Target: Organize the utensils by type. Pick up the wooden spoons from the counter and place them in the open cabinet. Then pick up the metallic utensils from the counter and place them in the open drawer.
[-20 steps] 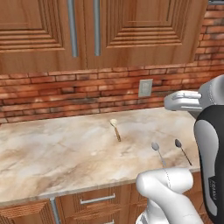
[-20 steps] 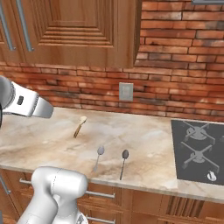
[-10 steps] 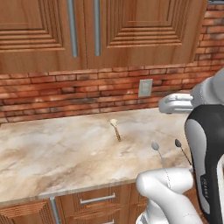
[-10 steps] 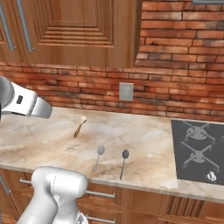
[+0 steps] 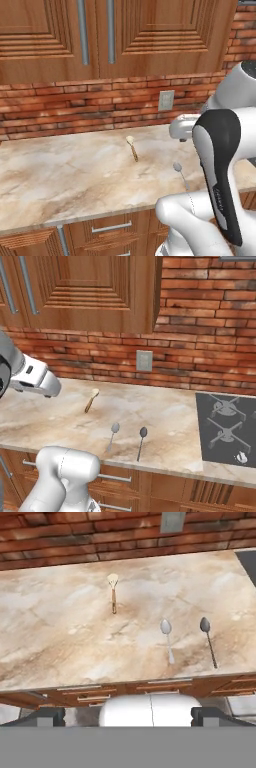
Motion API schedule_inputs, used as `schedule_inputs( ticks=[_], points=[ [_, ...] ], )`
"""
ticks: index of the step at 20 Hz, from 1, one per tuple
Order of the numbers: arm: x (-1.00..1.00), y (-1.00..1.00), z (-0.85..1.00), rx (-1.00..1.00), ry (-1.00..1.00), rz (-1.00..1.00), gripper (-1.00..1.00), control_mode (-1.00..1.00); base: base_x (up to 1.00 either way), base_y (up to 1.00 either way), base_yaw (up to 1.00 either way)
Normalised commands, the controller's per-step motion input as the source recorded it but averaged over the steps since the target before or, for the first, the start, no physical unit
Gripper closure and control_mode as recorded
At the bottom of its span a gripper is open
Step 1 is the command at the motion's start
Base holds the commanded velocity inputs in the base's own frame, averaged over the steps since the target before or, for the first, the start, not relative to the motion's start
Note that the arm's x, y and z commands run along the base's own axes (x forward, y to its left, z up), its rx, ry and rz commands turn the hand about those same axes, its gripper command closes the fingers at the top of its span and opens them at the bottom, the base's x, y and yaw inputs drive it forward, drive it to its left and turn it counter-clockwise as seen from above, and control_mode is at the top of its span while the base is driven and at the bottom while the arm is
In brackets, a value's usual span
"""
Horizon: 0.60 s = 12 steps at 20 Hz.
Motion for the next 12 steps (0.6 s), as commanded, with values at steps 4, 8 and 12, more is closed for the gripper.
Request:
schedule_inputs(
  ticks=[4, 8, 12],
  points=[
    [0.37, 0.1, -0.5, 0.0, 0.16, 0.02, -1.0, -1.0, 0.0, 0.0, 0.0],
    [0.46, 0.21, -0.59, 0.0, 0.11, 0.02, -1.0, -1.0, 0.0, 0.0, 0.0],
    [0.44, 0.21, -0.63, 0.0, 0.05, 0.02, -1.0, -1.0, 0.0, 0.0, 0.0]
  ],
)
